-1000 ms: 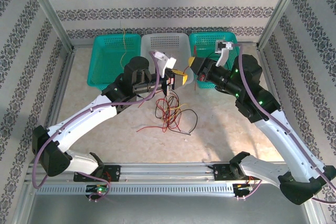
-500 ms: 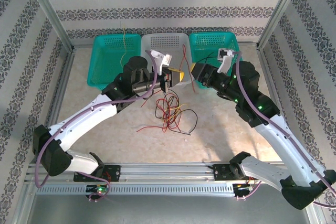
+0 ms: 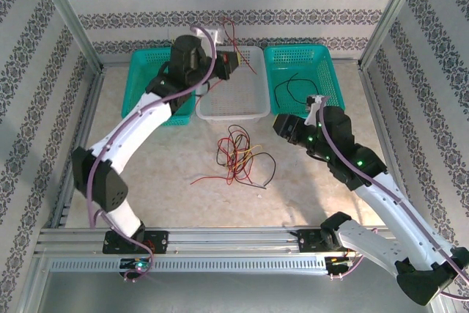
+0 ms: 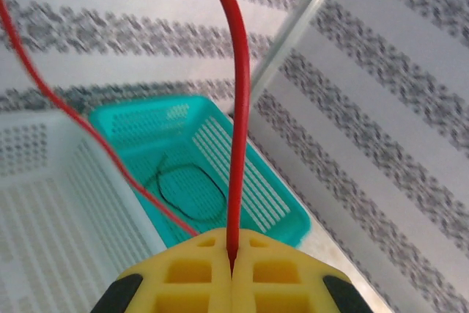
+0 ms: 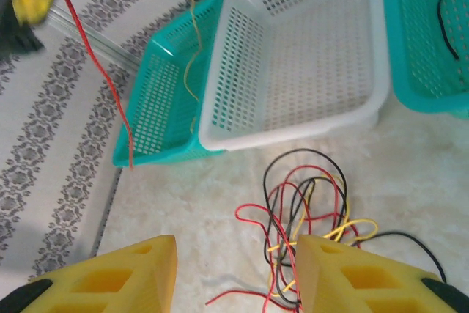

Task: Untangle the cables

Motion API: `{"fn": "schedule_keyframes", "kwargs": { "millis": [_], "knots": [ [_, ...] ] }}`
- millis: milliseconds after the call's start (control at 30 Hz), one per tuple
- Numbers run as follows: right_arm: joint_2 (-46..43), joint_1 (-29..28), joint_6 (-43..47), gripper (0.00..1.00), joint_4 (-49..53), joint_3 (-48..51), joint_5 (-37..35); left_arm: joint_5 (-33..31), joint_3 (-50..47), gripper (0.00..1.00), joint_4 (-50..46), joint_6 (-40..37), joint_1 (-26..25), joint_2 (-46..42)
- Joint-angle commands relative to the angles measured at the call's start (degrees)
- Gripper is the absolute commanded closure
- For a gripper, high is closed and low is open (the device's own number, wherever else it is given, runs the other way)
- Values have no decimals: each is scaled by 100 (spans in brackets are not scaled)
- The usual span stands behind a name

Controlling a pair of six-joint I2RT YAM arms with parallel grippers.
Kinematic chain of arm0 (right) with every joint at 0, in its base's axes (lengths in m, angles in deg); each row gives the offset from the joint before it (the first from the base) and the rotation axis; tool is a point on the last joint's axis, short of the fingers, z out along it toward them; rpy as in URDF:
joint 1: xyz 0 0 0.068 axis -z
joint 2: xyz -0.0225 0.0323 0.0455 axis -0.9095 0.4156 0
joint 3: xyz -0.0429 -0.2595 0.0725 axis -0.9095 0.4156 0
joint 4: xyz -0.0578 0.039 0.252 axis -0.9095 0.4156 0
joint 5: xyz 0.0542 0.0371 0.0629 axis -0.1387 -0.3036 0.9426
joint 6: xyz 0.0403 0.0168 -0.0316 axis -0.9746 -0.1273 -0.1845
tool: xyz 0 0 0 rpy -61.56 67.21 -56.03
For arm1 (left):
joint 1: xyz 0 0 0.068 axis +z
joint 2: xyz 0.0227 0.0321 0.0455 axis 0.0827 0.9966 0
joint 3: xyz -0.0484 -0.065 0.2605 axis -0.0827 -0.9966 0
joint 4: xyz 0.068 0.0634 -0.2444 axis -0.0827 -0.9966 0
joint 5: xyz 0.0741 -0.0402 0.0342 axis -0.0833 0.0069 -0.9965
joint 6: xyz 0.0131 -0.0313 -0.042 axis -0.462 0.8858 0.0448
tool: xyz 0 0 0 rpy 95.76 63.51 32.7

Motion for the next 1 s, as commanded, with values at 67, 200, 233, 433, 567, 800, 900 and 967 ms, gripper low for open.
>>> {"fn": "schedule_keyframes", "kwargs": {
  "millis": [67,200,233,433,567,800,900,967],
  "knots": [
    [-73,-65,-150,54,15,208,-121,-94,1450,100,-667,-321,228,1041],
    [-56,-118,-141,54,57,336,-165,-170,2478,100,-1118,-531,293,1850],
    [-49,-126,-140,54,62,360,-165,-171,2694,100,-1187,-531,313,2002],
    [-30,-139,-114,54,114,443,-165,-258,3545,100,-1311,-349,400,2745],
    [38,-133,-80,54,121,479,-149,-256,3831,100,-1401,-331,423,3063],
    [238,-136,-7,54,120,454,-140,-125,3788,49,-1627,-281,441,3287],
    [324,-136,26,54,138,421,-139,-64,3662,42,-1738,-252,440,3212],
    [401,-142,39,54,166,396,-151,-78,3522,42,-1770,-247,439,3075]
  ]
}}
